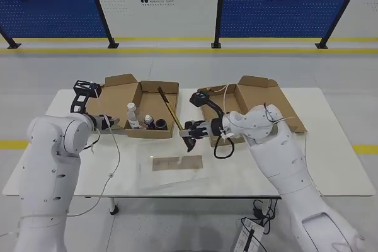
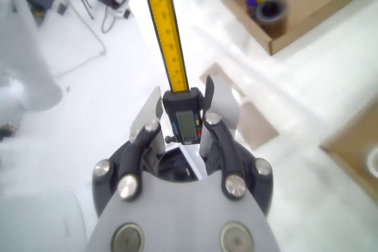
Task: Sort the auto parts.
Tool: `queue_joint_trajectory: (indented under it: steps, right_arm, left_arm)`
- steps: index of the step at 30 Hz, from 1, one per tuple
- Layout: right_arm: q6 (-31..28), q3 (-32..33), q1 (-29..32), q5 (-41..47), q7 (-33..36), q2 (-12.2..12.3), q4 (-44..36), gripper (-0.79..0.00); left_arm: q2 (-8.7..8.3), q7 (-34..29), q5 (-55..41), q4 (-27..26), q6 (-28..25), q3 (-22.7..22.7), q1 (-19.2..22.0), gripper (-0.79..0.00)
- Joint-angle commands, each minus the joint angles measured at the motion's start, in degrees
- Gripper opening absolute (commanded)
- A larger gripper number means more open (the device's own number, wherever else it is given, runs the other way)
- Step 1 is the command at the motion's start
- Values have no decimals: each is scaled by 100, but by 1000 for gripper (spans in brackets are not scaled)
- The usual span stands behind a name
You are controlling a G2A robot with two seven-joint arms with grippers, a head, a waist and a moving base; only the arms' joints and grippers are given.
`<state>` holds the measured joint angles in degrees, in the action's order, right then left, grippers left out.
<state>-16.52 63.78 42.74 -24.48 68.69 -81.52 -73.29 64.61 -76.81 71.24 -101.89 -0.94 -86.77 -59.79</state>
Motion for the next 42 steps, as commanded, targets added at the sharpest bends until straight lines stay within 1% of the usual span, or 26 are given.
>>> queue_joint_trajectory:
  steps: [1, 3, 8, 13, 18, 24, 30, 42]
  right_arm:
    - [310, 57, -117, -446, -79, 42, 51, -785]
    - [606, 98, -239, -941, -175, 84, 133, -785]
    - [1253, 238, -518, -1781, -418, 167, 518, -785]
    - [1667, 268, -843, -2396, -572, 215, 1092, -785]
    - [1938, 87, -1213, -2907, -745, 197, 1828, -785]
    - [1956, -268, -1684, -3198, -998, 80, 2921, -785]
    - [1863, -620, -1977, -3125, -1228, -122, 3805, -785]
    - [1773, -1089, -2255, -3030, -1559, -499, 4931, -785]
  left_arm:
    - [-2, 13, -3, 15, 14, 7, 13, 0]
    - [-4, 22, -18, 22, 21, 18, 26, 0]
    - [-8, 39, -31, 42, 39, 50, 58, 0]
    - [-11, 66, -46, 79, 53, 78, 92, 0]
    - [-13, 84, -50, 142, 64, 124, 151, 0]
    - [-16, 100, -42, 218, 89, 174, 226, 0]
    - [-22, 104, -18, 285, 147, 181, 280, 0]
    - [-39, 116, 24, 330, 218, 153, 333, 0]
